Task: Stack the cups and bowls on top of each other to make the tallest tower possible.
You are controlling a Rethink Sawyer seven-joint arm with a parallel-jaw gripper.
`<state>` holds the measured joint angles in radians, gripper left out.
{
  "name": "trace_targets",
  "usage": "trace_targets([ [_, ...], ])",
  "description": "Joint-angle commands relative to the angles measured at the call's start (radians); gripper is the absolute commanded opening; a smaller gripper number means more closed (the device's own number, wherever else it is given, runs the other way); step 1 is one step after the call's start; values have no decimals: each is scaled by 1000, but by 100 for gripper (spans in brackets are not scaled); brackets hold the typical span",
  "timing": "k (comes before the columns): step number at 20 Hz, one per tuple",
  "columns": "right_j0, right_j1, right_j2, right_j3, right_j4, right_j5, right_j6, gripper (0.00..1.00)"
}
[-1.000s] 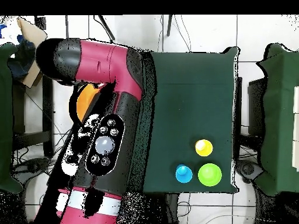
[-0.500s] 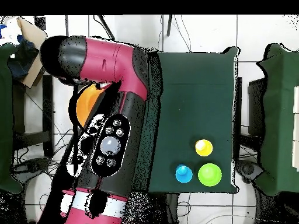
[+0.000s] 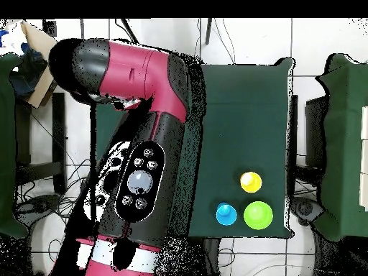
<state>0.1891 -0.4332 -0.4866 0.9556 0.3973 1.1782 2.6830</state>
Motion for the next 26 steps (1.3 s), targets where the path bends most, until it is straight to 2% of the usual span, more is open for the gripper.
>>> trace_targets([
  [1, -25, 14, 110, 3, -111, 101, -155, 100],
  [11, -22, 5, 113, 30, -112, 57, -161, 100],
  [26, -22, 13, 115, 13, -111, 62, -155, 100],
])
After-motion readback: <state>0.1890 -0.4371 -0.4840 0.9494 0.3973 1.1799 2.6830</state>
